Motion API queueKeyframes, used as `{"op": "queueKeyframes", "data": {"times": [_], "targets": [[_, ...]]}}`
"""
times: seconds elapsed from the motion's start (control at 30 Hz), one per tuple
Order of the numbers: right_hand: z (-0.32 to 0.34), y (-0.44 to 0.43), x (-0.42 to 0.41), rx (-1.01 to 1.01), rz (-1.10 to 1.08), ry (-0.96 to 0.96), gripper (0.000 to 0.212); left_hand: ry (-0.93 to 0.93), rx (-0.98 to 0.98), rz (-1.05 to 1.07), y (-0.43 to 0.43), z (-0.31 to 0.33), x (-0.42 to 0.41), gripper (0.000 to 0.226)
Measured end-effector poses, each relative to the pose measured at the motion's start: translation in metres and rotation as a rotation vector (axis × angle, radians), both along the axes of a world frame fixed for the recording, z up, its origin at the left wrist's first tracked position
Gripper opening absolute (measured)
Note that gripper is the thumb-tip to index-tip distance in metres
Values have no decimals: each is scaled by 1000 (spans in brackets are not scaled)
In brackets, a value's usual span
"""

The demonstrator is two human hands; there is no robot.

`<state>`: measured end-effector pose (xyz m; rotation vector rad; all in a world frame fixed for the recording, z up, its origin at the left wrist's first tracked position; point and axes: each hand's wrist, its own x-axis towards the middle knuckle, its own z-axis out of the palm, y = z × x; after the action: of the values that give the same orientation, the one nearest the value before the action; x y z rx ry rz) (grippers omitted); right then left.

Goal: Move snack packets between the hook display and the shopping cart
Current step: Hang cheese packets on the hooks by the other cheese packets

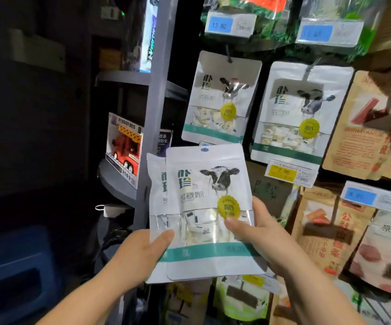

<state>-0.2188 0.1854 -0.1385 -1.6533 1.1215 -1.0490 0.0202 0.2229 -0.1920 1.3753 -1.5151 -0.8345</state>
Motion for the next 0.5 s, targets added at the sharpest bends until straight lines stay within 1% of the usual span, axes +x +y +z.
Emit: {"op": "queueKeyframes", "data": {"times": [0.1,0.17,0.2,0.27,0.3,0.43,0.47,0.5], "targets": [[5,-10,8,13,88,7,89,12,-11,57,0,4,10,28],[8,-16,16,17,112,-22,93,11,-14,84,1,8,15,29],[9,-19,20,22,108,-43,91,7,-16,98,2,10,16,28],[10,-22,29,15,87,-66,80,7,-24,133,3,13,20,28],[11,-22,34,7,74,-61,72,17,-31,150,4,15,23,28],[13,-21,48,-3,33,-64,23,43,-61,213,8,19,30,28],[13,-20,49,-2,35,-70,16,46,-76,231,9,20,31,28],[14,-18,51,-5,47,-73,17,52,-90,248,10,21,32,29]]}}
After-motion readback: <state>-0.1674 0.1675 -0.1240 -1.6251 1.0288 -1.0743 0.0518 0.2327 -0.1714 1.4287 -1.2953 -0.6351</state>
